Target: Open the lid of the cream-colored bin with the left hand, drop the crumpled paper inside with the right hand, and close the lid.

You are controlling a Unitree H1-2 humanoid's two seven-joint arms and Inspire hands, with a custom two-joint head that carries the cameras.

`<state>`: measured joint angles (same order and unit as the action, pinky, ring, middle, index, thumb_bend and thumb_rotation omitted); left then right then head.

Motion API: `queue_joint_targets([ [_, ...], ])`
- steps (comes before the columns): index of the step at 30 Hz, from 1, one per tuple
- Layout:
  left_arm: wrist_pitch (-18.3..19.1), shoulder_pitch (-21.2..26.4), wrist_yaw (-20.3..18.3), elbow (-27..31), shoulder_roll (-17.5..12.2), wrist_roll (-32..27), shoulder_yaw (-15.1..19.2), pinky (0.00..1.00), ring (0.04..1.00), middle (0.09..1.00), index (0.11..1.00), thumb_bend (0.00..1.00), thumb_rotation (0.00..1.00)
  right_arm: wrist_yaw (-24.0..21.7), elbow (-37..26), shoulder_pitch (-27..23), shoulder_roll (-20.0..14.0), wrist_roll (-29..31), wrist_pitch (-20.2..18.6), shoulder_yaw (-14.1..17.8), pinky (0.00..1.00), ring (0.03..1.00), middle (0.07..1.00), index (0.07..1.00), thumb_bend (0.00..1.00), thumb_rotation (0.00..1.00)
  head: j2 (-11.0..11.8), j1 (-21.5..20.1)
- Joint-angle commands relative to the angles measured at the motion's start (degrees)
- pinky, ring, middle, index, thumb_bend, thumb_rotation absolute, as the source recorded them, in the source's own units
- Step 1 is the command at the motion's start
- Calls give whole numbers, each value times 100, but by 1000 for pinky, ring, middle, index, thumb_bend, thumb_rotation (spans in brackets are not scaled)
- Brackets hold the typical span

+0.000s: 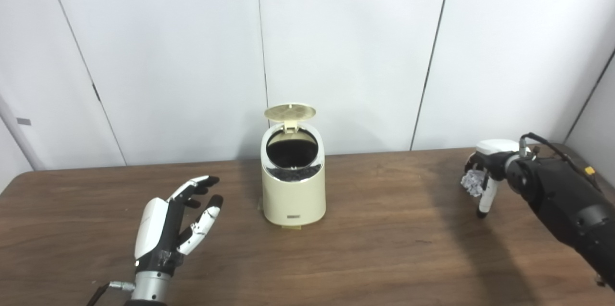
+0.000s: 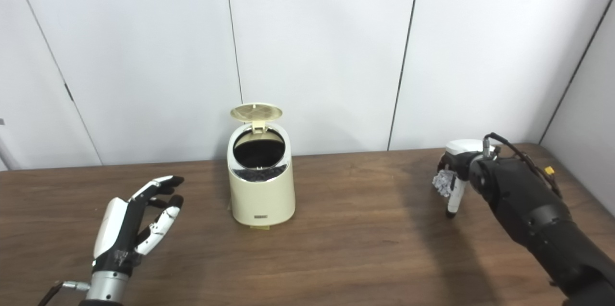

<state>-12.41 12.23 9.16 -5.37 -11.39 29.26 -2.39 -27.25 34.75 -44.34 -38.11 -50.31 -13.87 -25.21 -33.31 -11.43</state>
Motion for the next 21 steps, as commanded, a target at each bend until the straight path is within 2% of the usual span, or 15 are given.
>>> queue_joint_targets([
  [1, -118, 160, 85, 196, -78, -46, 41, 633, 743, 768, 776, 484, 848, 86, -217, -237, -155, -26, -66, 65, 883, 785, 778, 786, 854, 166, -3, -6],
  [2, -141, 162, 93, 181, -79, -56, 42, 631, 742, 768, 776, 481, 845, 83, -214, -238, -155, -23, -59, 61, 838, 768, 770, 786, 851, 163, -3, -6],
  [4, -173, 168, 105, 153, -81, -71, 45, 629, 741, 767, 775, 484, 845, 155, -42, -276, -140, 11, 16, 61, 863, 778, 775, 787, 850, 164, -2, -9],
  [8, -132, 154, 72, 183, -87, -74, 39, 632, 743, 767, 777, 491, 850, 157, -2, -281, -119, 97, 2, 113, 787, 694, 701, 778, 846, 138, 1, -3],
  [10, -142, 155, 75, 176, -97, -61, 32, 633, 743, 768, 779, 493, 856, 145, 2, -287, -119, 90, -27, 104, 860, 711, 674, 777, 835, 132, 1, -3],
  [11, -148, 156, 82, 176, -97, -55, 32, 632, 743, 769, 778, 494, 859, 209, 122, -310, -108, 108, 14, 108, 799, 697, 662, 774, 833, 128, 1, -3],
  [12, -167, 159, 97, 167, -98, -49, 33, 628, 740, 767, 777, 495, 860, 264, 205, -323, -102, 121, 51, 109, 686, 669, 655, 776, 829, 123, 1, -3],
  [14, -187, 161, 123, 156, -99, -29, 34, 625, 737, 764, 774, 495, 860, 307, 211, -319, -104, 115, 57, 89, 654, 662, 674, 772, 829, 128, 3, -5],
  [15, -192, 161, 126, 153, -99, -28, 35, 625, 737, 764, 773, 491, 858, 295, 160, -310, -110, 109, 35, 77, 587, 649, 691, 771, 832, 135, 3, -5],
  [17, -205, 160, 121, 151, -97, -45, 34, 625, 737, 764, 773, 486, 853, 335, 202, -325, -113, 117, 81, 56, 545, 640, 705, 771, 833, 138, 3, -5],
  [18, -214, 162, 126, 143, -95, -45, 33, 624, 737, 765, 773, 484, 850, 367, 255, -340, -110, 139, 129, 57, 740, 728, 745, 773, 835, 141, 6, -3],
  [20, -202, 165, 135, 137, -91, -23, 29, 620, 735, 764, 773, 485, 851, 402, 225, -330, -113, 190, 197, 81, 875, 767, 751, 768, 839, 130, 11, -3],
  [21, -192, 166, 136, 136, -92, -6, 25, 617, 732, 761, 773, 487, 856, 360, 94, -302, -124, 207, 171, 98, 915, 753, 703, 760, 840, 114, 12, -4],
])
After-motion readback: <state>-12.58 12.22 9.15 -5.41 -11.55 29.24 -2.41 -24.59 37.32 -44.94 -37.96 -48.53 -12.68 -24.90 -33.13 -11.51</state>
